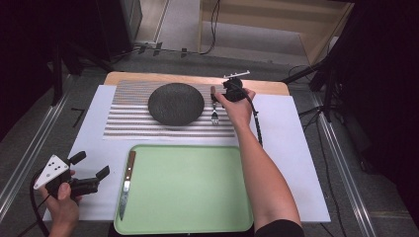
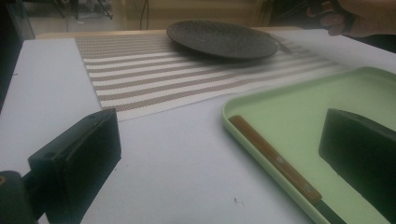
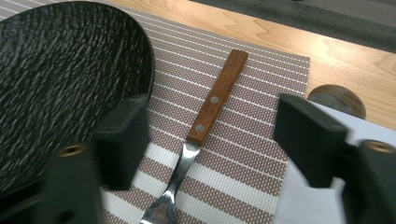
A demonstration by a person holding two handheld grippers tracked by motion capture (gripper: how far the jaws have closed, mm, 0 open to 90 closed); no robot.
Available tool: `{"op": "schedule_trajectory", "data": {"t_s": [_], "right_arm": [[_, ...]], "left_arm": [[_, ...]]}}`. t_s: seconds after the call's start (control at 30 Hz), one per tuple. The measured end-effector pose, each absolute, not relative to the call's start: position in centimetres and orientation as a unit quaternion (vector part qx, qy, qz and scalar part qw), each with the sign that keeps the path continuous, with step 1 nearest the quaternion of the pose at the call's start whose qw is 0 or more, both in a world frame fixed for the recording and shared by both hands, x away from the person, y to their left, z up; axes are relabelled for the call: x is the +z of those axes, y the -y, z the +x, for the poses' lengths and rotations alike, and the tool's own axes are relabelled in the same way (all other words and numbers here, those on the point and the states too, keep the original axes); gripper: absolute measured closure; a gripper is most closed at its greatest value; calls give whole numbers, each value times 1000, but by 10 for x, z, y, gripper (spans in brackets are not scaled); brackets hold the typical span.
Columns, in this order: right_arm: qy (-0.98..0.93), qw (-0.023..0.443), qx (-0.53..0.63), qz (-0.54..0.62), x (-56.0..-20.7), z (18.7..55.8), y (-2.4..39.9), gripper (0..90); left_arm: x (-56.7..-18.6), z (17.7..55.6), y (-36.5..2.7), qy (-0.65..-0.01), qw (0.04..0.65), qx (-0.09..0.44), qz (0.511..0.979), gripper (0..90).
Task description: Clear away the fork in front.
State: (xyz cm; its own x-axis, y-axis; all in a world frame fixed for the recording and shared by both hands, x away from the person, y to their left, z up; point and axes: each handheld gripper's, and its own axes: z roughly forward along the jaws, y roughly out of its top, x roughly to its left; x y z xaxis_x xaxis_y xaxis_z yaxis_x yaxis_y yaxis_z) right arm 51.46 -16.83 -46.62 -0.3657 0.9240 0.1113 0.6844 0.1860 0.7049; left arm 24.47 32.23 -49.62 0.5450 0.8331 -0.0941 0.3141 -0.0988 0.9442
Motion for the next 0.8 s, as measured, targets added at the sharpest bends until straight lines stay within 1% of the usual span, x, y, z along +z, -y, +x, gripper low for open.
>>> {"op": "schedule_trajectory", "data": {"t_s": [0.07, 0.27, 0.37, 0.63, 0.8], "right_arm": [[-751, 161, 346, 539, -470, 518, 166, 417], [-755, 146, 329, 548, -477, 525, 160, 541], [-752, 137, 326, 556, -480, 528, 159, 554], [-751, 138, 305, 569, -487, 533, 152, 604], [-747, 137, 297, 579, -492, 536, 151, 616]], "left_arm": [[-496, 245, -322, -410, 532, 244, 700, 0], [-496, 245, -322, -410, 532, 243, 700, 0], [-496, 245, -322, -410, 533, 242, 700, 0], [-496, 245, -322, -410, 533, 241, 700, 0], [-496, 245, -322, -410, 533, 241, 700, 0]]}}
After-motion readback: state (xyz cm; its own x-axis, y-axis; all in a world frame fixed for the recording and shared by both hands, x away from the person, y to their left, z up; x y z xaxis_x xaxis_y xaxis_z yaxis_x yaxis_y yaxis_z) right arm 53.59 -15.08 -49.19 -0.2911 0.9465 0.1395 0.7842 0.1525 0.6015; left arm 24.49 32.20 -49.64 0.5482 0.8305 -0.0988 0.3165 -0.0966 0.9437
